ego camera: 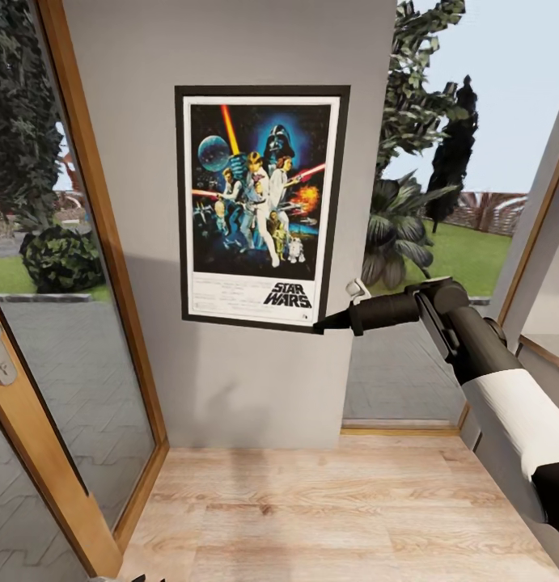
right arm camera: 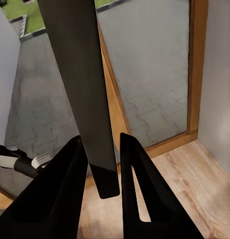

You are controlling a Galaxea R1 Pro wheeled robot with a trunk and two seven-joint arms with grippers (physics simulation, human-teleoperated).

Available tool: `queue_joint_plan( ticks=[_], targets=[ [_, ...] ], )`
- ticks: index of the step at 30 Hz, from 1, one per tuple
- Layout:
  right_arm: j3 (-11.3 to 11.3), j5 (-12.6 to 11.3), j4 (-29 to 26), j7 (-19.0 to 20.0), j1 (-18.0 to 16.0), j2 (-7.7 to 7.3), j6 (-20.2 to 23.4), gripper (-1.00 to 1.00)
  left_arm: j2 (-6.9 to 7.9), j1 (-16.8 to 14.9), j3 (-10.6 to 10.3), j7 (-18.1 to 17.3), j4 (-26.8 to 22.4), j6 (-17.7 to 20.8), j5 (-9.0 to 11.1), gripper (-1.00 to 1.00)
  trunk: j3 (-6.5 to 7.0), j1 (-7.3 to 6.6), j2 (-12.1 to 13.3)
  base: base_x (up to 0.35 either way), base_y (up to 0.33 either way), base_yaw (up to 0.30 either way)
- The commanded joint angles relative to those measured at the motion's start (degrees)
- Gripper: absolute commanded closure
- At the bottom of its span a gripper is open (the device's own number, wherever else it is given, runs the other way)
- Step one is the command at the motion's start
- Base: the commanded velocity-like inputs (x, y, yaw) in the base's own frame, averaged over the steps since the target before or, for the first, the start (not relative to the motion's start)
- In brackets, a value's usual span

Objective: Pick up the poster from the kitchen countertop and hang it on one of the wall nails in the kitchen.

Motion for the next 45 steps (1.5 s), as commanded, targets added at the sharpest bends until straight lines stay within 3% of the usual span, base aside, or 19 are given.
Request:
queue_joint_plan(
  ticks=[1,31,45],
  targets=[
    [0.13,-0.27,-0.07,0.03,-0.03,-0.05,0.63,1.0,0.02,-0.02,-0.49,-0.12,0.07,-0.26,0.58,-1.0,-0.03,0.02,-0.04,0.0,0.0,0.0],
    [0.07,-0.27,-0.37,-0.02,-0.03,-0.02,0.59,1.0,0.03,-0.02,-0.49,-0.2,0.02,-0.26,0.58,-1.0,-0.03,0.02,-0.04,0.049,0.0,0.0],
    [0.07,-0.27,-0.45,-0.07,-0.03,0.11,0.59,1.0,0.03,-0.02,-0.49,-0.21,0.0,-0.26,0.58,-1.0,-0.03,0.02,-0.04,0.27,0.0,0.0]
  ],
)
